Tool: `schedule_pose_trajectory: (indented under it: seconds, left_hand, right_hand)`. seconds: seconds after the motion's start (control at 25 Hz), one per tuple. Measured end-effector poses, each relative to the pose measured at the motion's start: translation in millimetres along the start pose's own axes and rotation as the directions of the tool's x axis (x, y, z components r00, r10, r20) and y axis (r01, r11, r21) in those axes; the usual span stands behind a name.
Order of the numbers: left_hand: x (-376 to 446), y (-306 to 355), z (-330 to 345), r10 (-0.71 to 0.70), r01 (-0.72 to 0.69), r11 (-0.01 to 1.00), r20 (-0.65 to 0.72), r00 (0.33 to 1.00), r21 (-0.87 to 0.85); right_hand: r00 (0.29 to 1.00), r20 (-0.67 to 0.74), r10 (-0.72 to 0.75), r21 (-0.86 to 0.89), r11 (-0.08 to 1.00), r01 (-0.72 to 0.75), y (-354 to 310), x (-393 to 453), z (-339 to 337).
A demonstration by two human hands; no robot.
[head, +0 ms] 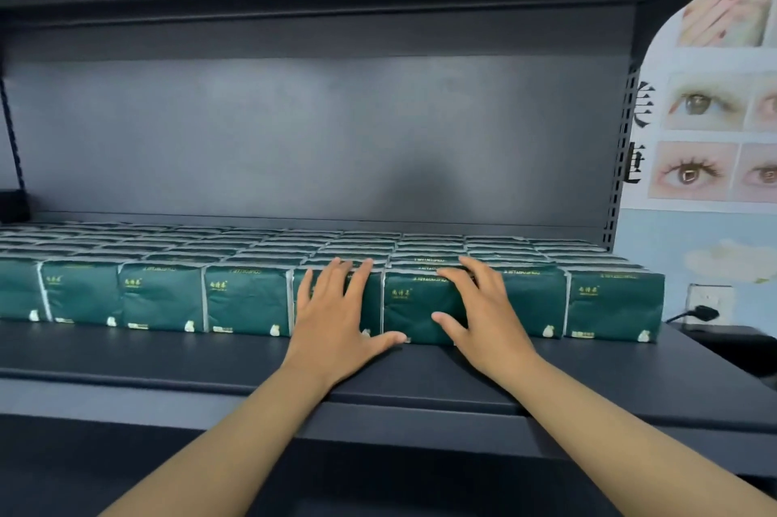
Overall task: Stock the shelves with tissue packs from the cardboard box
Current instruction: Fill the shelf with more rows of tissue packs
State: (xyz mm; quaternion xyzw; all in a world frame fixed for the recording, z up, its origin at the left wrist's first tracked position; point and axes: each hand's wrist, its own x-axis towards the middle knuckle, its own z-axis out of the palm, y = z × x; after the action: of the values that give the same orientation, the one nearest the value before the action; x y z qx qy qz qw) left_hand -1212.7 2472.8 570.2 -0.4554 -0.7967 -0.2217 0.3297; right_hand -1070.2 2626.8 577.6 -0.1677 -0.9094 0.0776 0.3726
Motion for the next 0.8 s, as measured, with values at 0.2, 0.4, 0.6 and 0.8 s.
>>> schedule_pose_trajectory:
  seconds: [0.2, 0.4, 0.6, 0.8]
  left_hand:
    - [-3.7, -0.6, -11.3, 0.012, -0.012, 0.999, -0.001, 1.0, -0.04]
    - [-53.6, -38.8, -47.0, 0.03, -0.031, 0.998, -0.026, 0.999, -0.055]
    - [-142.8, -129.8, -91.7, 0.245, -0.245, 0.97, -0.001, 0.97, -0.004]
    - [-240.3, -228.3, -105.7, 0.257, -0.254, 0.966, 0.192, 0.947, -0.039]
  right_hand:
    - [0.998, -0.066, 0.012, -0.151, 0.988, -0.021, -11.8, -5.4, -9.8]
    - [0.992, -0.123, -0.029, -0.187, 0.982, 0.005, -63.4, -43.6, -12.3]
    - [0.994, -0.106, -0.029, -0.136, 0.991, 0.014, -164.8, -104.0, 32.3]
    - [0.995, -0.07, 0.072, -0.11, 0.991, -0.08, -269.9, -158.3, 109.0]
